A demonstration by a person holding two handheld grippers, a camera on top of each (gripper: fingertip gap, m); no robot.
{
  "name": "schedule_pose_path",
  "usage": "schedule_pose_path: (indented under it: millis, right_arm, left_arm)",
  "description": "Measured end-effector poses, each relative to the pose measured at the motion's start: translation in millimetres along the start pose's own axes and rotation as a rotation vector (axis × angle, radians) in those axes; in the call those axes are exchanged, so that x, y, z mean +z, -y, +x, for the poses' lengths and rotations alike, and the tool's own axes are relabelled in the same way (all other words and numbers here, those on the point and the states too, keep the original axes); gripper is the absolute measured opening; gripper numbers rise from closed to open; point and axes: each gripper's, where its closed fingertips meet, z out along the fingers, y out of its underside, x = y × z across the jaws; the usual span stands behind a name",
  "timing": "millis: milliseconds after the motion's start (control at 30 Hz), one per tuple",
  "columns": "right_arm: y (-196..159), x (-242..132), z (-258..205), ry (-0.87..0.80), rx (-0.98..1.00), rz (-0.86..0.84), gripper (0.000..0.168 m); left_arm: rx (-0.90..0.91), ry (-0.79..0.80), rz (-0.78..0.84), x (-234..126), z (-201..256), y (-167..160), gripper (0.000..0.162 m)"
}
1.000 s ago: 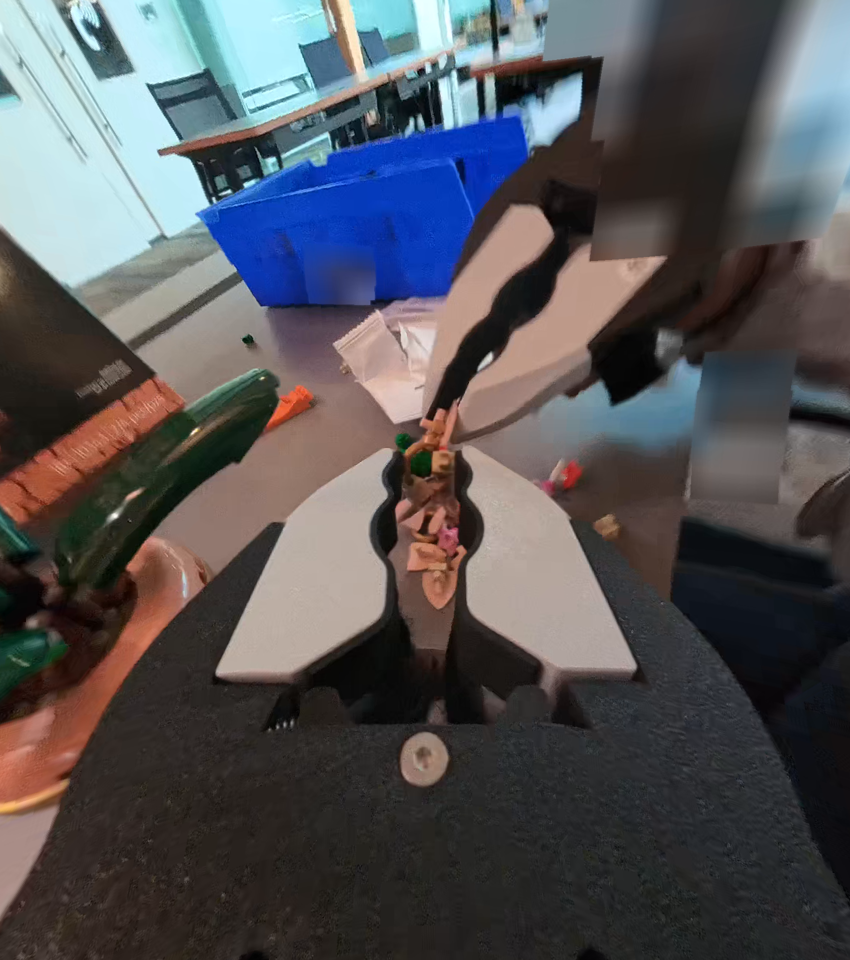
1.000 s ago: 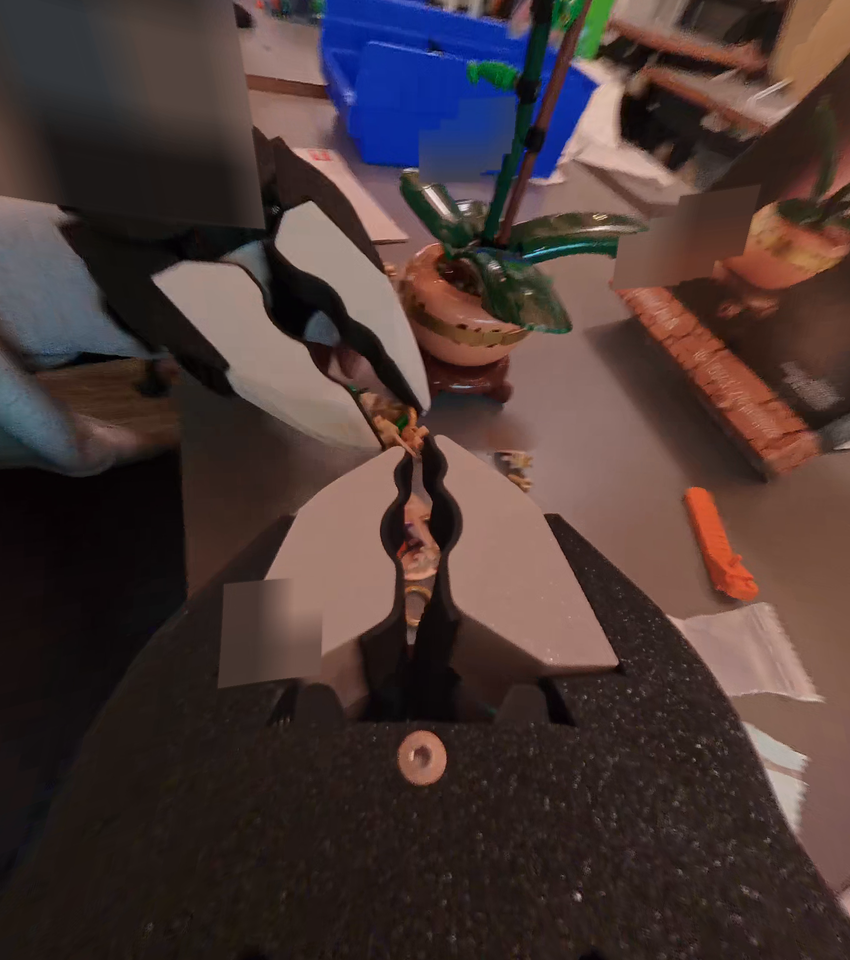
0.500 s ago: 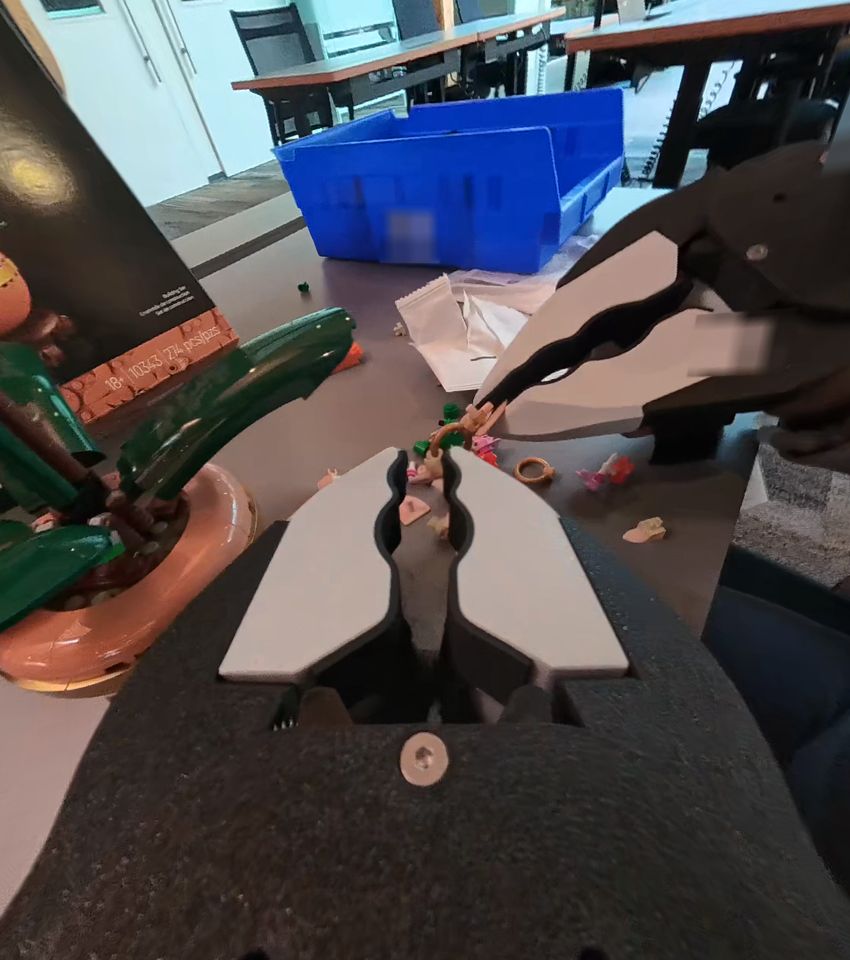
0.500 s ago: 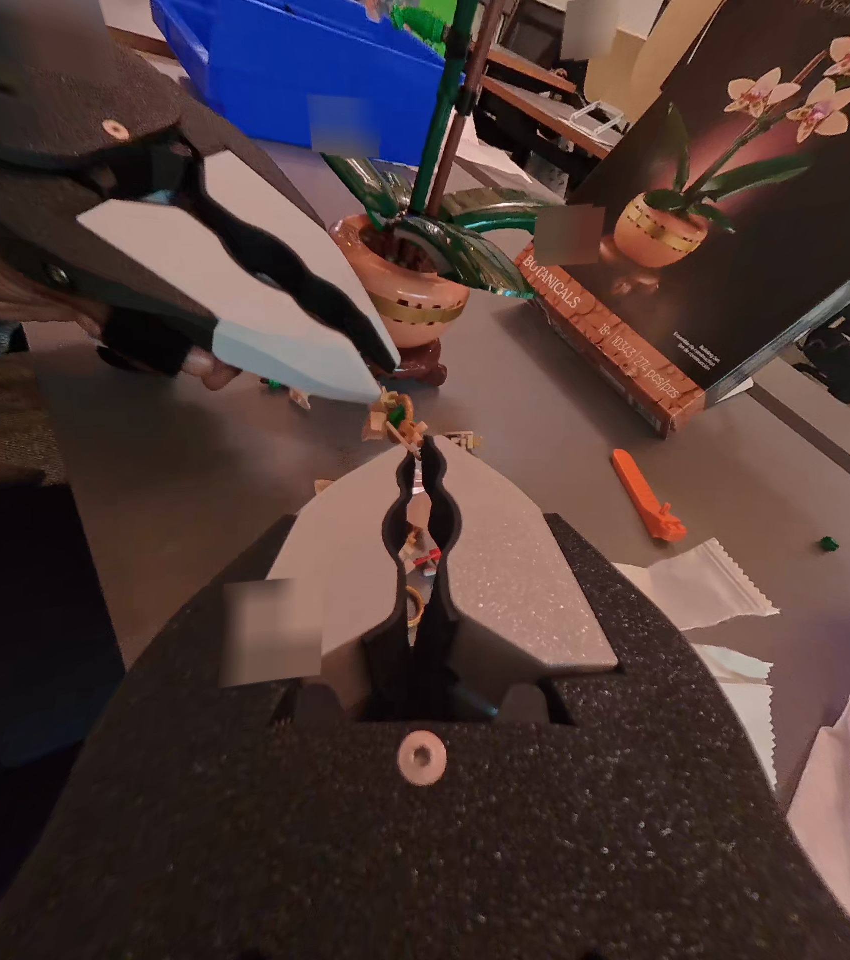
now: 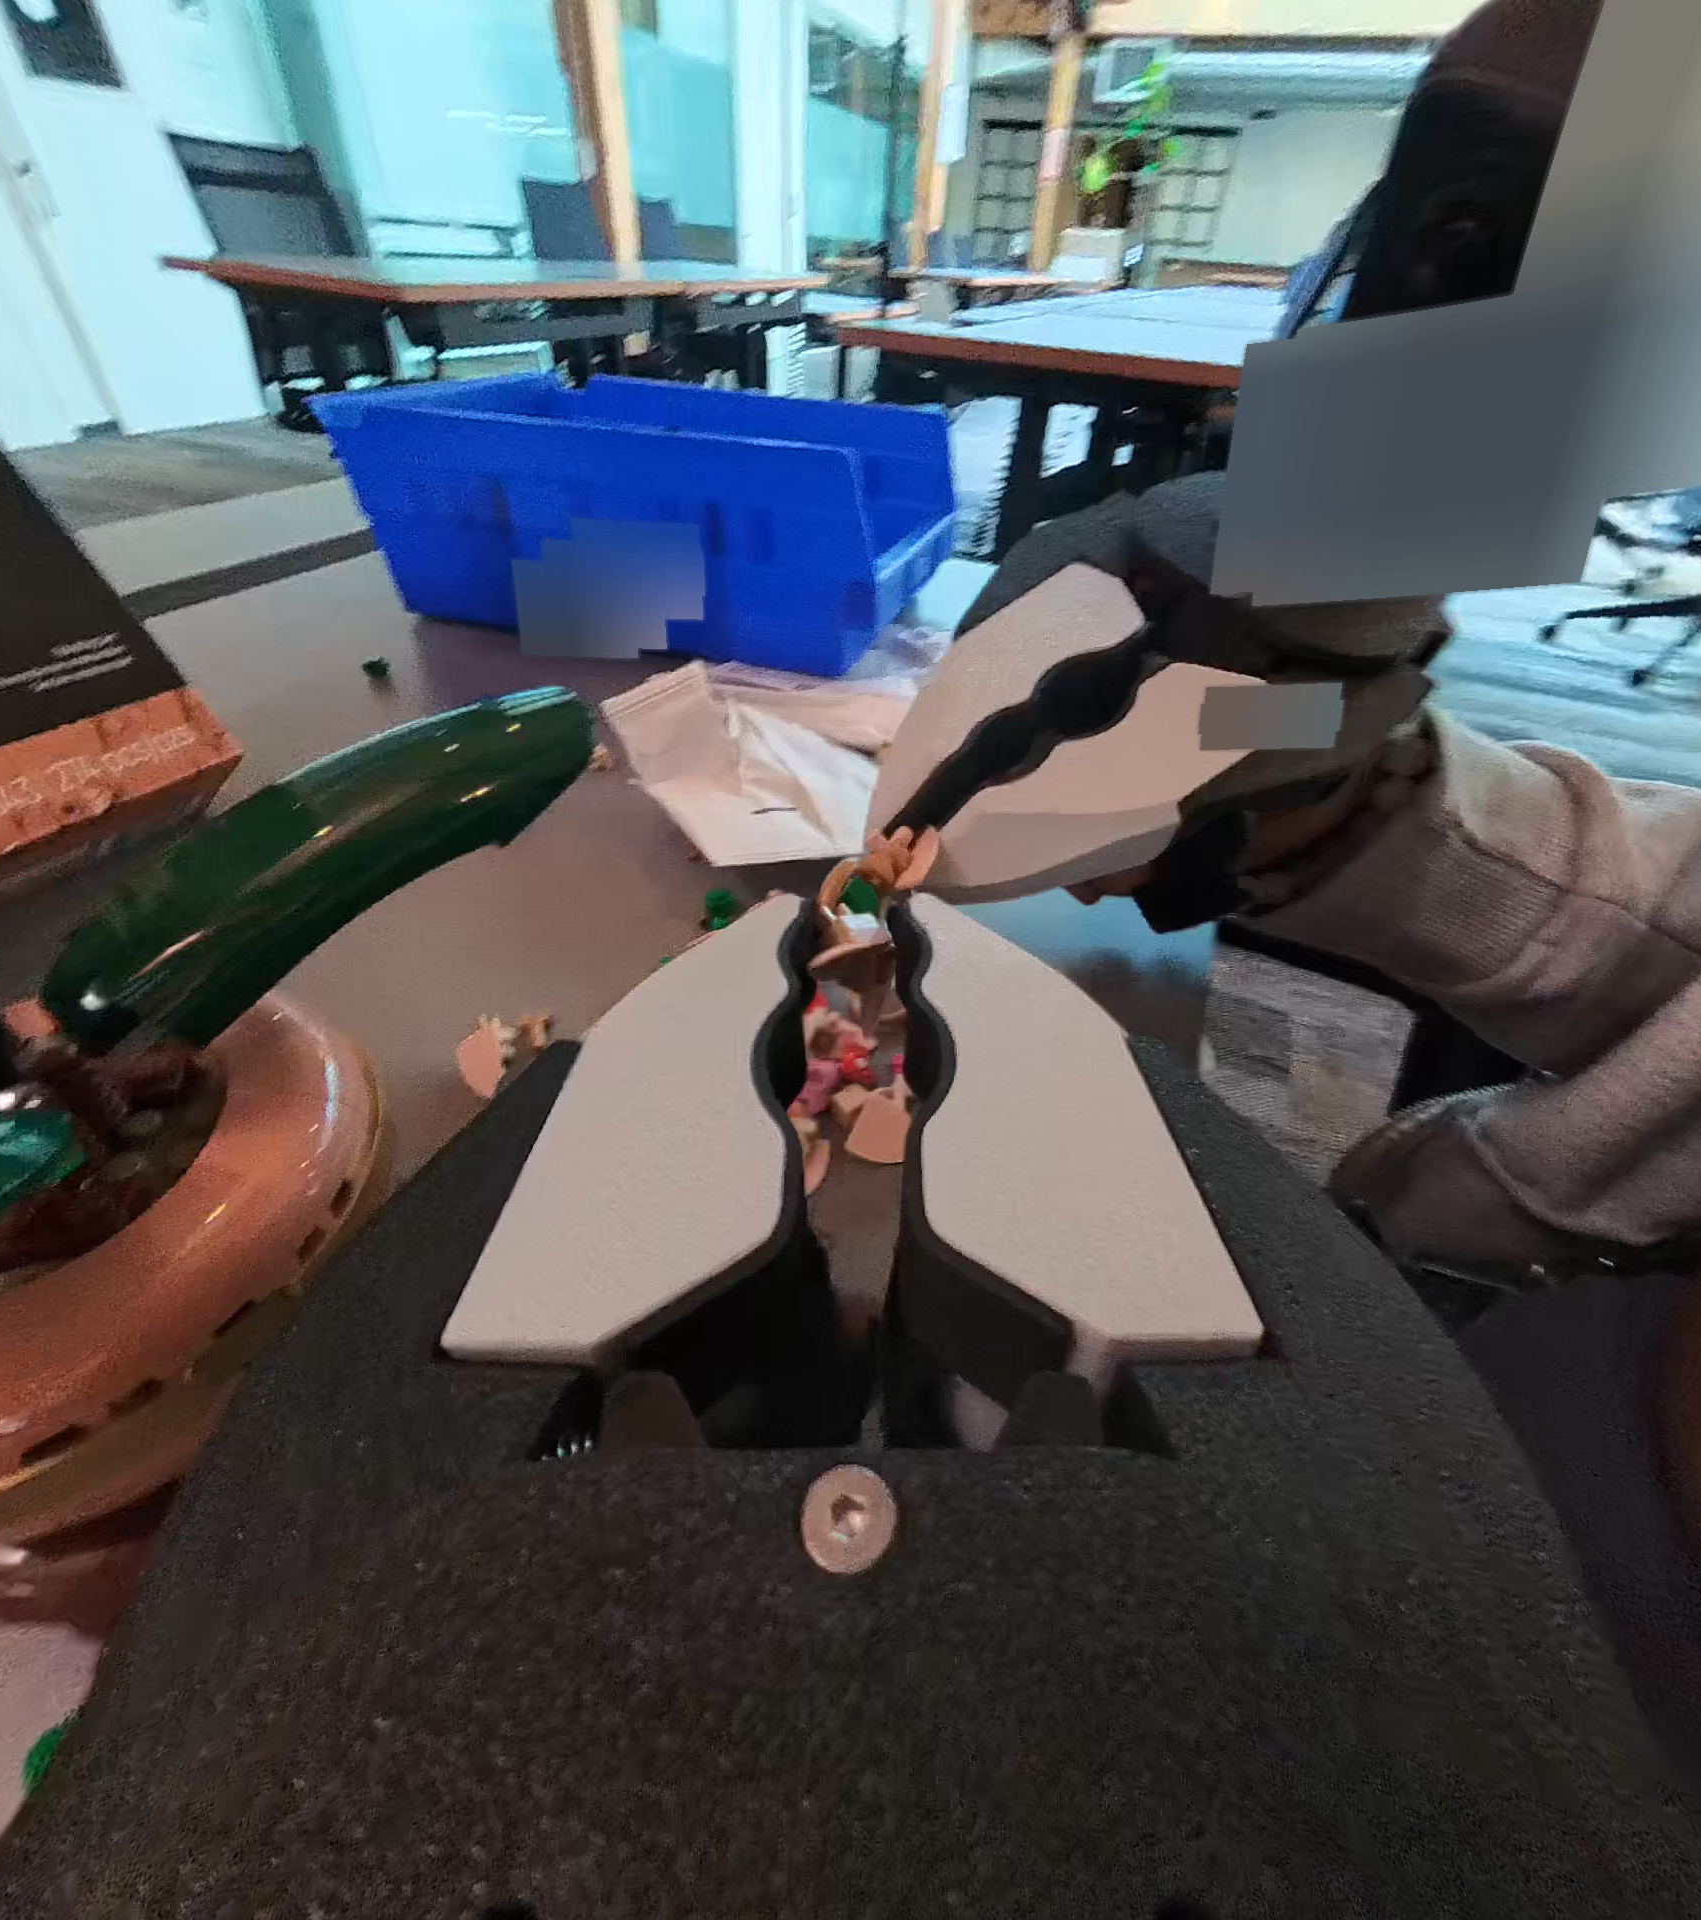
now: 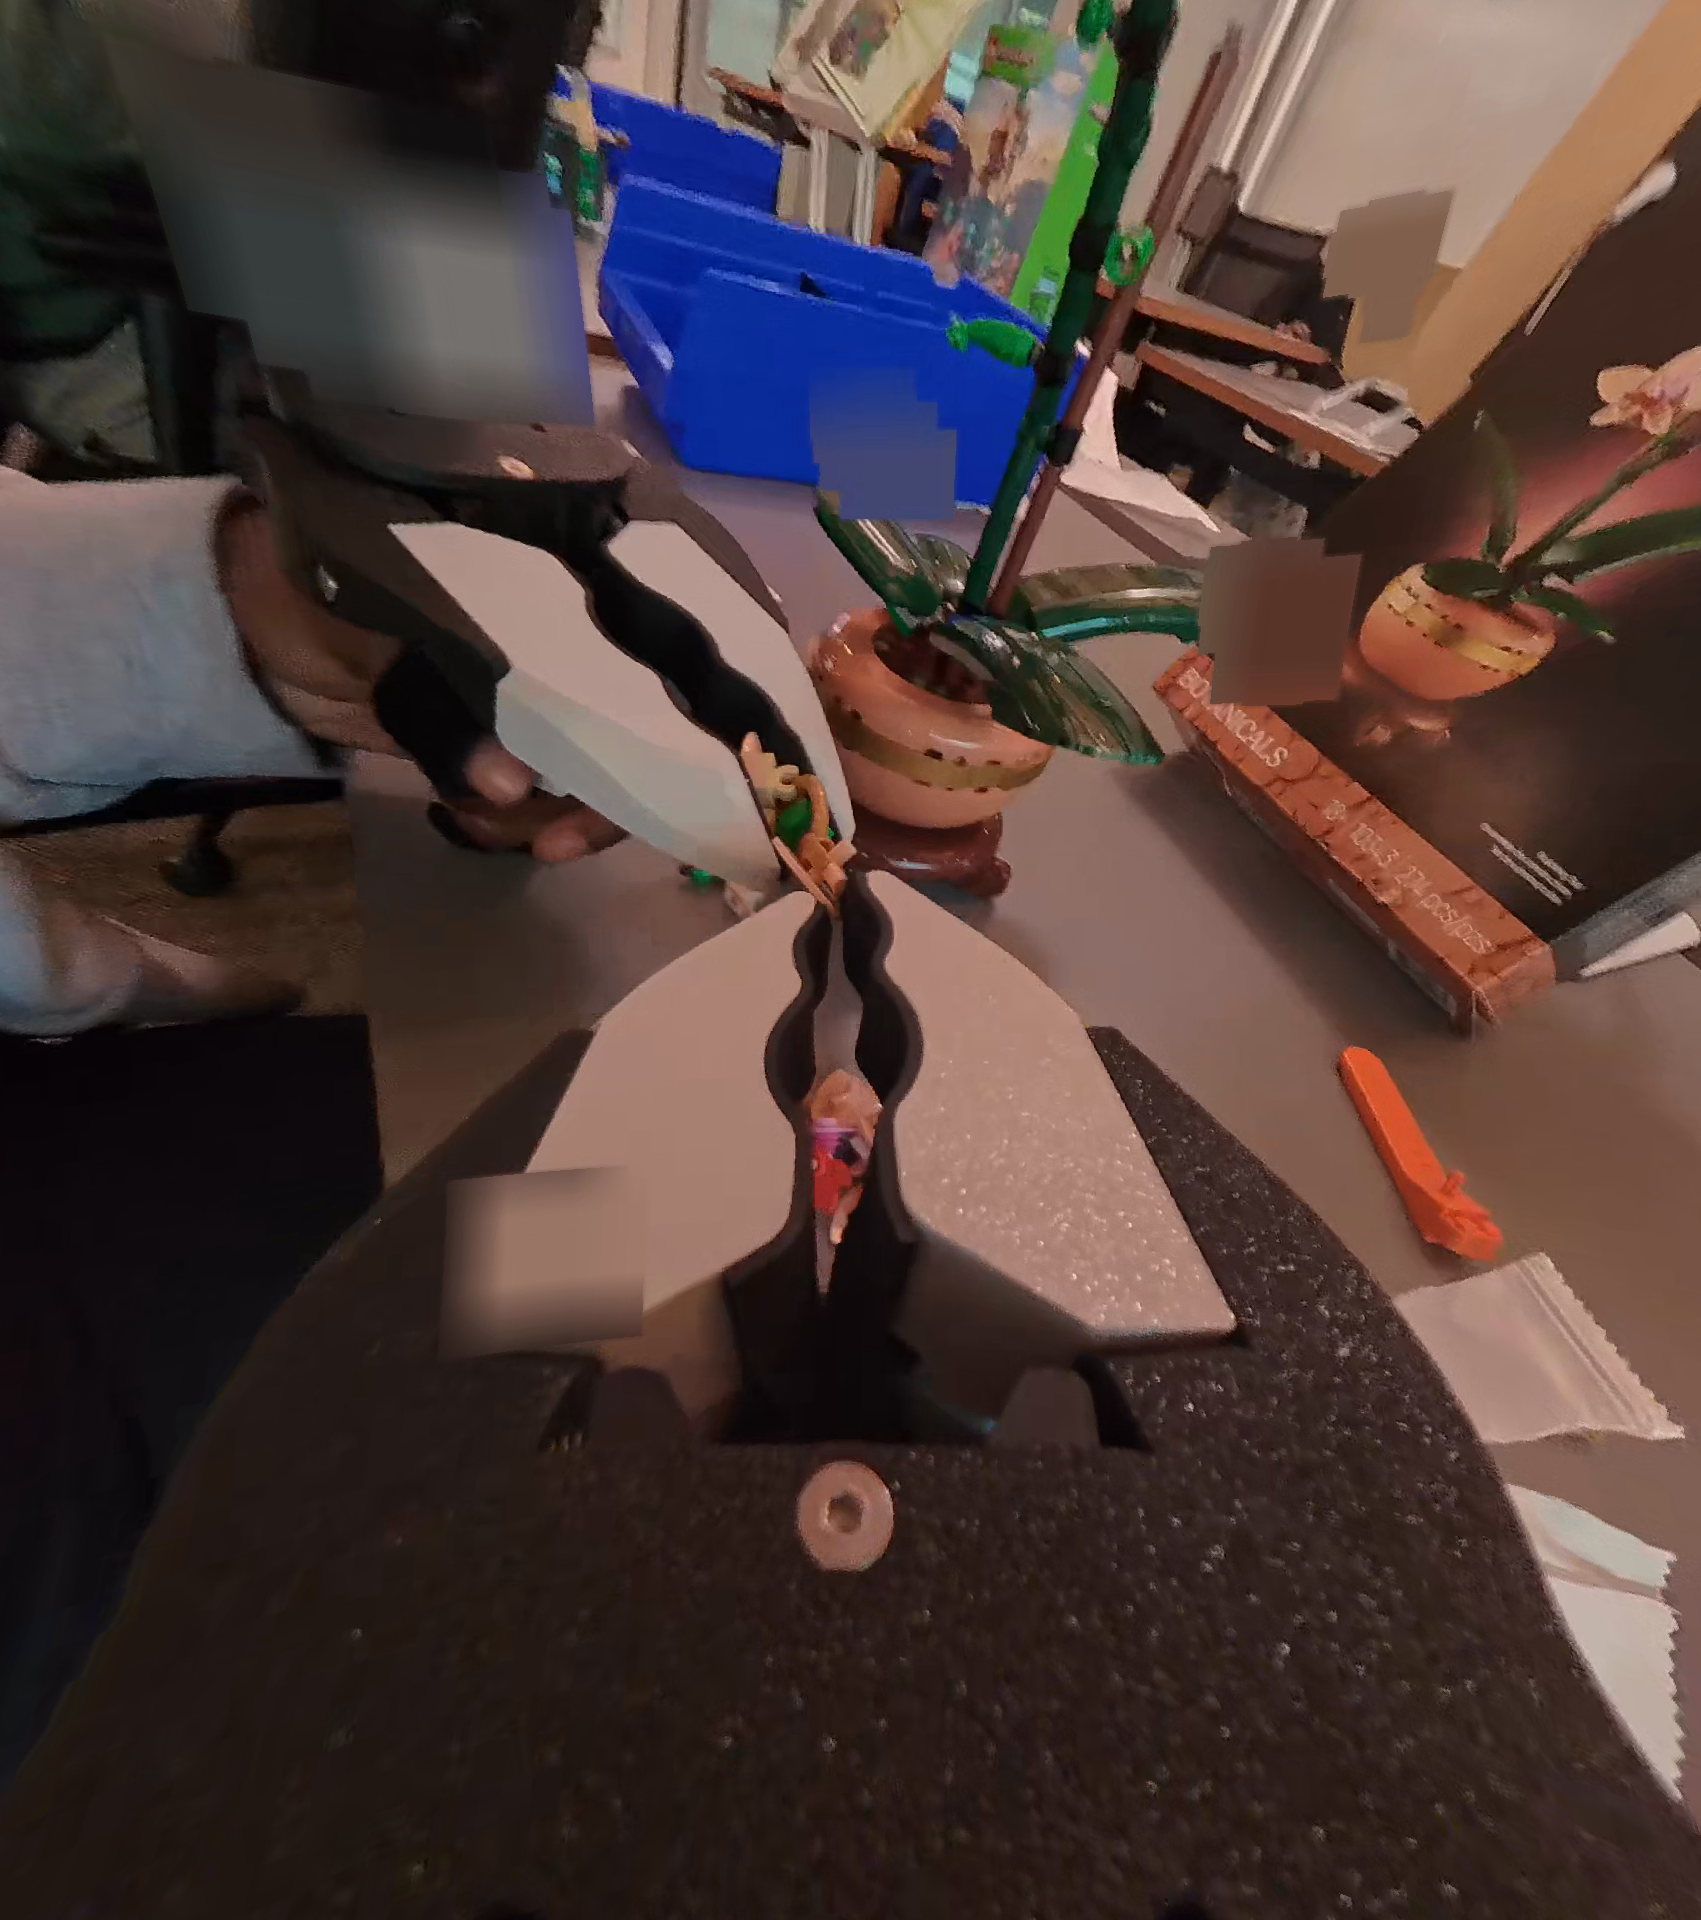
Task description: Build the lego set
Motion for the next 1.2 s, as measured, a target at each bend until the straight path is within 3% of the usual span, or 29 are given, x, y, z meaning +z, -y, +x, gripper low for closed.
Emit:
schedule_pose_path:
  millis: [200, 300, 400, 533, 667, 767, 833, 933, 1033, 1200]
  right_arm:
    - [-24, 12, 12, -0.114, 0.018, -0.173, 0.001]
    - [-27, 17, 14, -0.162, 0.191, -0.182, 0.0]
    - [-28, 19, 15, -0.259, 0.162, -0.195, 0.001]
    - [-20, 19, 13, -0.379, 0.078, -0.18, 0.0]
    - [-3, 18, 10, -0.201, 0.425, 0.035, 0.0]
    - [-1, 17, 9, -0.126, 0.588, 0.1, 0.0]
    - [-5, 13, 14, -0.181, 0.49, 0.058, 0.0]
    - [-11, 7, 13, -0.254, 0.075, -0.065, 0.0]
    - [-18, 6, 5, -0.168, -0.065, -0.154, 0.035]
    - [-13, 5, 6, -0.079, -0.35, -0.225, 0.023]
  left_arm:
    - [0.162, 0.29, -0.13, 6, -21, -14, 0.012]
    - [0.26, 0.435, -0.163, 6, -29, -15, 0.012]
    - [0.288, 0.518, -0.182, 5, -35, -16, 0.012]
    - [0.205, 0.524, -0.145, 1, -38, -13, 0.011]
    - [-0.03, 0.414, -0.032, -2, -35, -4, 0.011]
    - [-0.05, 0.398, -0.032, -1, -33, -5, 0.011]
    - [0.029, 0.398, -0.106, 1, -30, -12, 0.011]
    - [0.069, 0.366, -0.189, 3, -25, -20, 0.011]
    - [0.071, 0.337, -0.211, 5, -22, -25, 0.011]
    - [0.132, 0.319, -0.248, 8, -16, -27, 0.011]
